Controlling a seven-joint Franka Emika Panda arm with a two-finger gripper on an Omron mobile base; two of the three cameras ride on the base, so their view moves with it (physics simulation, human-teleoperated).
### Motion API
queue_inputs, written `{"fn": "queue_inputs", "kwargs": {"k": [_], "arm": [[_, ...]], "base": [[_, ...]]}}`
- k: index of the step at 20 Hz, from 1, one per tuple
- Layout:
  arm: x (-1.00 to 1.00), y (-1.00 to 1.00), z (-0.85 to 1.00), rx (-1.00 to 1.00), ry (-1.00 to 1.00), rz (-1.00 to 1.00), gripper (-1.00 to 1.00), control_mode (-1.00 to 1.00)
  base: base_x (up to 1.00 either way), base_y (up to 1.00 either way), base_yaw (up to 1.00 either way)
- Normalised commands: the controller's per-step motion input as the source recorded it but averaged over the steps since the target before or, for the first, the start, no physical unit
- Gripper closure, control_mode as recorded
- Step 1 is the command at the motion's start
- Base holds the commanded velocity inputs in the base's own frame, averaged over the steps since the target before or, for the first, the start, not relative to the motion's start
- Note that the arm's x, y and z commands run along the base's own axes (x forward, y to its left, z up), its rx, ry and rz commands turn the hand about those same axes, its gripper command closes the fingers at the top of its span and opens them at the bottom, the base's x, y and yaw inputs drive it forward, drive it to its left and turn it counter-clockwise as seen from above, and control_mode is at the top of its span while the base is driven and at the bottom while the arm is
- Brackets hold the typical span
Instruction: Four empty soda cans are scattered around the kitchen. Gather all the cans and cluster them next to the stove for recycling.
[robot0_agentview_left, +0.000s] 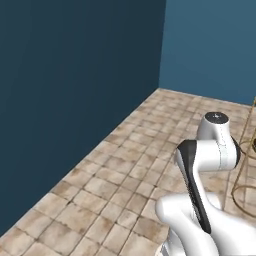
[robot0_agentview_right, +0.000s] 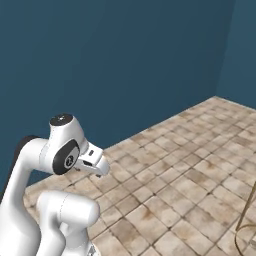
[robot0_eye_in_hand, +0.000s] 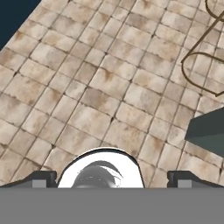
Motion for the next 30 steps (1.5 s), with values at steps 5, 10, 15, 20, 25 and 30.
{"fn": "queue_inputs", "kwargs": {"k": [5,10,15,20,25,30], "arm": [[0.00,0.00,0.00,0.00,0.00,0.00,-1.00,1.00],[0.00,0.00,0.00,0.00,0.00,0.00,-1.00,1.00],[0.00,0.00,0.00,0.00,0.00,0.00,-1.00,1.00],[0.00,0.00,0.00,0.00,0.00,0.00,-1.00,1.00],[0.00,0.00,0.00,0.00,0.00,0.00,-1.00,1.00],[0.00,0.00,0.00,0.00,0.00,0.00,-1.00,1.00]], "base": [[0.60,0.00,-0.29],[0.58,0.00,-0.30],[0.56,0.00,-0.33],[0.56,0.00,-0.33],[0.68,0.03,-0.19],[0.71,0.03,-0.16]]}}
